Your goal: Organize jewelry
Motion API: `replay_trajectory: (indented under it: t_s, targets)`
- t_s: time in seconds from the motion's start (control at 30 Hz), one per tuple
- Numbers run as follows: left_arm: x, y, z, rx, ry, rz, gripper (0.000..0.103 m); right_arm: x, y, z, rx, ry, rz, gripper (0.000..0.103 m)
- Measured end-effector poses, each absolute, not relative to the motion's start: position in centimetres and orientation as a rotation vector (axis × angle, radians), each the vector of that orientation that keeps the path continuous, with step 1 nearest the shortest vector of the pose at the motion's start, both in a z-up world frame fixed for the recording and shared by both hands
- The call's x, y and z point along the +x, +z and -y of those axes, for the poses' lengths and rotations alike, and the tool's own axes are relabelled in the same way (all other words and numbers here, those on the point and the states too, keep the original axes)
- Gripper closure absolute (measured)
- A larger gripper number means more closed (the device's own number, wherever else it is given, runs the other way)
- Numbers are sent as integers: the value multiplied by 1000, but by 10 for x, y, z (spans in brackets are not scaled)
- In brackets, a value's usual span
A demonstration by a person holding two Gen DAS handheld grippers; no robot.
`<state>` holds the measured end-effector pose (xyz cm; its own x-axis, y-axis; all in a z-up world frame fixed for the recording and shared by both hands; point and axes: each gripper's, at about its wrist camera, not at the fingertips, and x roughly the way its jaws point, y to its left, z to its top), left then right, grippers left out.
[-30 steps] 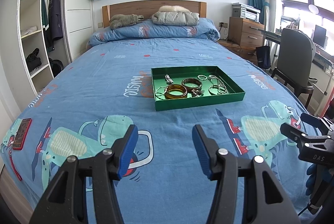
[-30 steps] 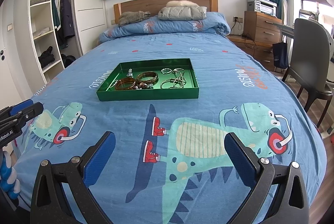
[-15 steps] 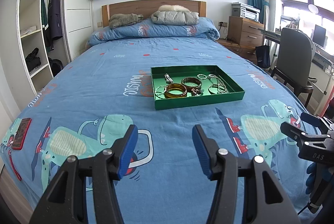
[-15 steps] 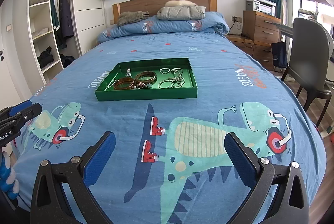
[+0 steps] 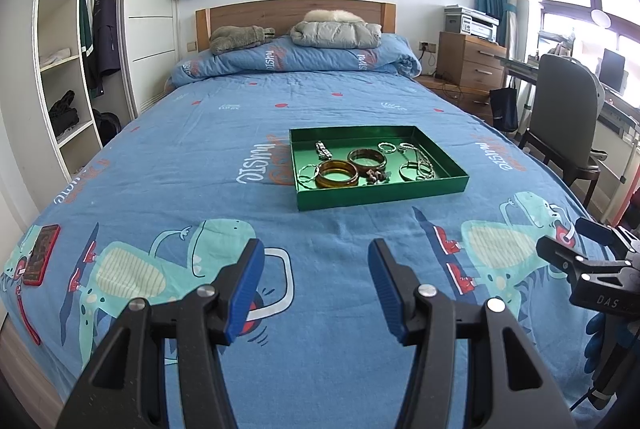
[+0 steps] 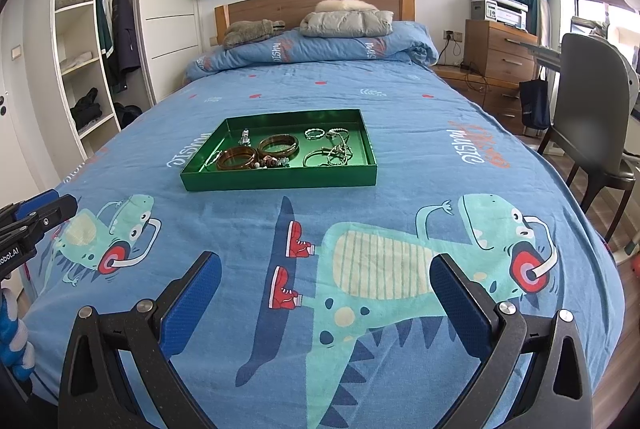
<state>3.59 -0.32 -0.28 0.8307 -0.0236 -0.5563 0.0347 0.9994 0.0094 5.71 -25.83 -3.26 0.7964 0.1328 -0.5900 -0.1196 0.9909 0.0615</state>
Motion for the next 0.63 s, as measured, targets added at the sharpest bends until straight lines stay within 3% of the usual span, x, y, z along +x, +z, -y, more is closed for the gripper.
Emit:
replay_trajectory:
  t_s: [0.63]
  targets:
    - [34, -6, 7, 15, -33, -596, 51, 57, -37, 261, 22, 132, -642, 1]
